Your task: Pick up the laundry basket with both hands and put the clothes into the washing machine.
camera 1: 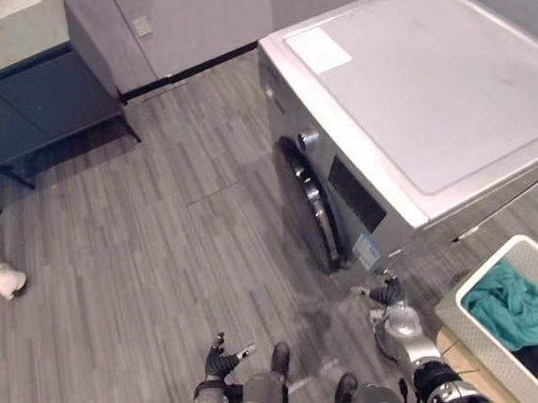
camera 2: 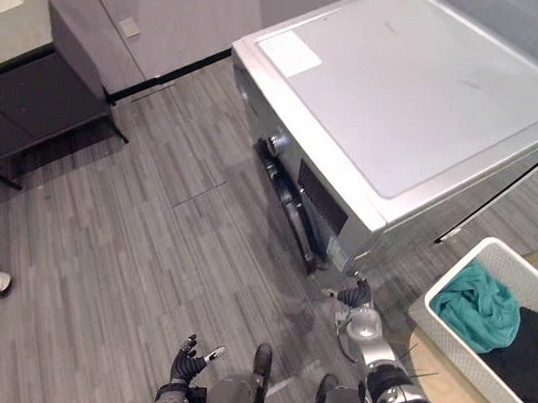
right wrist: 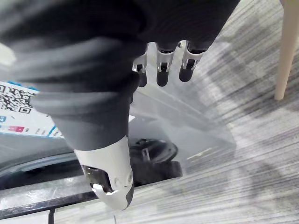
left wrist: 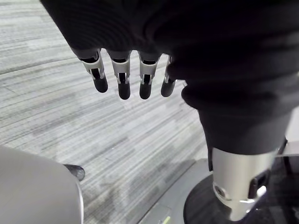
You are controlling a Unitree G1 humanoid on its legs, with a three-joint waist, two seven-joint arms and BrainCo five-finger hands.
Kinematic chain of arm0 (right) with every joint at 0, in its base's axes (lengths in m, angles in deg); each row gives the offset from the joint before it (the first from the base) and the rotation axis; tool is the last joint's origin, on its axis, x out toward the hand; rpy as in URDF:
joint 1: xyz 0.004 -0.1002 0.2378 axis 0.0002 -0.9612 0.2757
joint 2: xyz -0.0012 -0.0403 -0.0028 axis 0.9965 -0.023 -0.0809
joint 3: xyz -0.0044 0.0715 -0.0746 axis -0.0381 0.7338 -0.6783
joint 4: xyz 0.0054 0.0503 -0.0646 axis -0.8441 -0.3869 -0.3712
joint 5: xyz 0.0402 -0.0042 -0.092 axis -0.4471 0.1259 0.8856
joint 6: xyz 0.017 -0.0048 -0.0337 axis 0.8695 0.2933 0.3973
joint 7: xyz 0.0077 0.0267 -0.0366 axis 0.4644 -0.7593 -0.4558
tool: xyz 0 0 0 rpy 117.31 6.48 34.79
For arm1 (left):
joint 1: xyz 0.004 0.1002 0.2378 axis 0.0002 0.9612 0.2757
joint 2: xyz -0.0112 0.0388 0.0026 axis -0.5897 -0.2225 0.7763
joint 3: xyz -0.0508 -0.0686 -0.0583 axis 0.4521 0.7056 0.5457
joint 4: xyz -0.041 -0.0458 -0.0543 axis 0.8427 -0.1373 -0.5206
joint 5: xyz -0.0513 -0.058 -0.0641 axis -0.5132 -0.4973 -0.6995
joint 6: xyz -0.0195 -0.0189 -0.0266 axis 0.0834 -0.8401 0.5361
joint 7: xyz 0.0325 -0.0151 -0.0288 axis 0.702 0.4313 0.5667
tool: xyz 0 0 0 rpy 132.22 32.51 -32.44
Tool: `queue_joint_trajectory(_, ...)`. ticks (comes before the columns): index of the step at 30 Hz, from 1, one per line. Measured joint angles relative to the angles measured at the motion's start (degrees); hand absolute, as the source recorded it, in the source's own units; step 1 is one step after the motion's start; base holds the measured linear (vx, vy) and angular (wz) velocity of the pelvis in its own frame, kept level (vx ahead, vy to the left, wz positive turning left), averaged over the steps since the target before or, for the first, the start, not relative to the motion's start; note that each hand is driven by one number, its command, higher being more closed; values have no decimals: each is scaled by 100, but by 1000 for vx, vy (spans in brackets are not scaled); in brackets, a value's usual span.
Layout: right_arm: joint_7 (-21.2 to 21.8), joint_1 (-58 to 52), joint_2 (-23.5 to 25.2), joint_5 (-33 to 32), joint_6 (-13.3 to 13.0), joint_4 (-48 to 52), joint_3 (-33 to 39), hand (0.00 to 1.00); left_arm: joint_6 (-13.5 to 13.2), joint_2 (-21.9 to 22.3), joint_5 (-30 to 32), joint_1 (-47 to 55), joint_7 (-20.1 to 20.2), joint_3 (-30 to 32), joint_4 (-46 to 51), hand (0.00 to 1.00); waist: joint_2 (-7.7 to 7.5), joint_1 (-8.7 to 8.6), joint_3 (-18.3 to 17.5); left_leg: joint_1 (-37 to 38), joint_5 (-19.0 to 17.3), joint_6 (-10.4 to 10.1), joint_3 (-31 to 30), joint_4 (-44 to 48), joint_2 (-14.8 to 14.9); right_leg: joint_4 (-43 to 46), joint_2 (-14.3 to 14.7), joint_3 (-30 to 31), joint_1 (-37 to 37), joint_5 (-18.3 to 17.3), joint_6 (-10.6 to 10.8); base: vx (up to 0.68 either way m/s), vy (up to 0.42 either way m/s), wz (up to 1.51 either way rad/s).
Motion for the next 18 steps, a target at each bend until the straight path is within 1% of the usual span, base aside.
queue_joint_trajectory(1,76,103,49,4,33,-101,49,0,18,-2,-12,-8,-54,27,4,0,-83,39,65,-87,-5,80,110,408,-88,-21,-136,-29,-33,3,3,-59,45,4)
queue_joint_trajectory(2,156,85,114,5,59,-179,-11,0,27,4,-35,-24,-78,61,15,0,-58,131,45,-115,-78,154,129,973,-54,37,-176,-25,-88,4,8,18,34,-4)
queue_joint_trajectory(3,177,60,163,5,91,-220,-53,0,40,2,-40,-2,-87,64,15,0,7,135,4,-11,-273,201,89,997,46,103,-142,-23,-121,7,13,65,14,6)
queue_joint_trajectory(4,205,44,304,6,142,-298,-159,0,83,-48,-42,-32,-88,73,-39,0,-12,122,5,31,-403,221,37,779,35,199,-176,44,-195,32,58,7,22,21)
queue_joint_trajectory(5,284,7,385,4,209,-392,-253,0,86,-61,-41,-80,-89,73,-25,0,-63,124,-19,45,-331,132,101,595,35,97,-175,84,-196,117,97,-26,43,29)
queue_joint_trajectory(7,417,-97,492,-2,234,-402,-529,0,85,-52,-40,-101,-87,61,-22,0,-96,147,-37,73,-318,112,193,418,9,-33,-196,137,-180,223,114,-18,55,21)
queue_joint_trajectory(9,493,-107,574,-5,233,-358,-848,0,86,-58,-39,-43,-88,61,-22,0,-113,157,-45,110,-299,81,299,312,11,-84,-195,248,-186,242,135,40,36,1)
queue_joint_trajectory(11,550,-166,613,-2,219,71,-1024,0,85,-54,-42,14,-84,57,-18,0,-130,172,-54,121,-237,34,429,318,38,-88,-195,306,-191,283,145,60,4,-14)
queue_joint_trajectory(12,526,-201,635,20,198,399,-995,0,82,-56,-39,46,-89,56,-16,0,-160,202,-69,155,-163,59,481,326,44,-78,-192,370,-195,406,122,69,-10,-14)
queue_joint_trajectory(13,513,-212,642,27,187,564,-966,0,82,-56,-39,42,-89,57,-16,0,-173,224,-76,178,-148,61,498,321,51,-64,-184,399,-192,421,144,111,-34,-16)
queue_joint_trajectory(14,421,-216,654,119,161,799,-891,0,76,-55,-40,41,-92,57,-9,0,-202,258,-94,203,-130,54,541,319,69,-56,-177,421,-191,431,163,133,-56,-14)
queue_joint_trajectory(15,196,-205,679,312,52,1139,-673,0,67,-54,-41,38,-106,50,-8,0,-255,264,-120,204,-78,123,596,319,96,-56,-162,424,-195,450,133,138,-63,-11)
queue_joint_trajectory(16,101,-199,685,380,18,1242,-585,0,65,-51,-40,38,-114,47,-9,0,-279,264,-132,204,-77,125,598,318,101,-56,-157,420,-196,452,133,143,-67,-5)
queue_joint_trajectory(18,-332,-99,683,635,13,1445,-179,0,58,-22,-42,36,-202,29,-8,0,-333,267,-158,204,-75,127,597,324,105,-47,-147,411,-192,454,132,163,-72,-2)
